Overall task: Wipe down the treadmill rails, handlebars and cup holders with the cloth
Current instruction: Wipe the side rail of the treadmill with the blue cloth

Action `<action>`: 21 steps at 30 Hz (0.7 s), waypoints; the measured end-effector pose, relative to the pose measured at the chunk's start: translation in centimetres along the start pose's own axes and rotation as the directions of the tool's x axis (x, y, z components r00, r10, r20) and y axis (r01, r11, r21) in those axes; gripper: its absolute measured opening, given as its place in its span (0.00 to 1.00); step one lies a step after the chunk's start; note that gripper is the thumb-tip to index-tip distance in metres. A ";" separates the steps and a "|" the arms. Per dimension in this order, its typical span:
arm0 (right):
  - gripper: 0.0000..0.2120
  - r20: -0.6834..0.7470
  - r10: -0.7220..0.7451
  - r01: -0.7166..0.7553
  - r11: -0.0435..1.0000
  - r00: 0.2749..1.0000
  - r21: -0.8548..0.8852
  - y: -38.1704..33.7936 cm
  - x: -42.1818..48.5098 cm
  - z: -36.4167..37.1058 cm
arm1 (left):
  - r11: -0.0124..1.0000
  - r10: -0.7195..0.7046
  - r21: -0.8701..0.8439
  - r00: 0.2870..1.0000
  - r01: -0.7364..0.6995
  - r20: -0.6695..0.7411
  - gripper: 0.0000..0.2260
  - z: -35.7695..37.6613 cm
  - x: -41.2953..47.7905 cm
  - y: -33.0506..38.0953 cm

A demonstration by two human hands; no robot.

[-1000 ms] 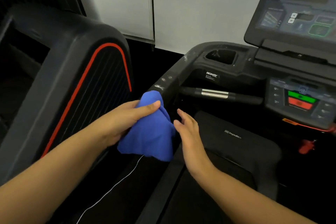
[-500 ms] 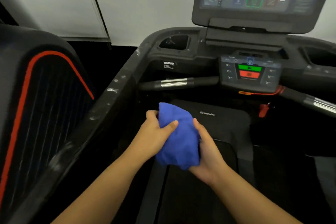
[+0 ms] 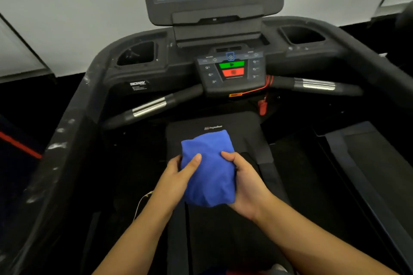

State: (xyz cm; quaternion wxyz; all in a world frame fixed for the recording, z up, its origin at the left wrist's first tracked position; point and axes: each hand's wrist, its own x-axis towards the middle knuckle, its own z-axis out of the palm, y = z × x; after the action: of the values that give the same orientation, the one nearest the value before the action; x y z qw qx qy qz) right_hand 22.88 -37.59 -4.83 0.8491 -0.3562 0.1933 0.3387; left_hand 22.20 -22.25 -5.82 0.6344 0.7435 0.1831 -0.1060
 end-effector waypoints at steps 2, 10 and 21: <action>0.14 -0.018 -0.033 0.033 0.999 0.999 -0.009 -0.5 -0.7 -0.6 | 0.997 0.072 0.007 0.997 -0.072 -0.023 0.31 1.7 -0.4 0.4; 0.22 0.038 -0.163 0.167 0.976 0.986 -0.142 -2.4 -3.1 -3.3 | 0.934 0.287 0.167 0.942 -0.315 0.173 0.42 9.8 -1.7 1.4; 0.38 0.066 0.132 -0.096 0.916 0.989 -0.389 -9.8 -9.1 -12.2 | 0.988 0.142 -0.077 0.973 -0.131 0.180 0.13 19.1 -2.1 1.5</action>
State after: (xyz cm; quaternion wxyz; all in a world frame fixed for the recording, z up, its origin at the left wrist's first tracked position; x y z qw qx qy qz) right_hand 22.54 -55.64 -3.23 0.7494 -0.4883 0.1046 0.4348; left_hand 22.34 -41.45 -6.96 0.6780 0.7205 0.0752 -0.1248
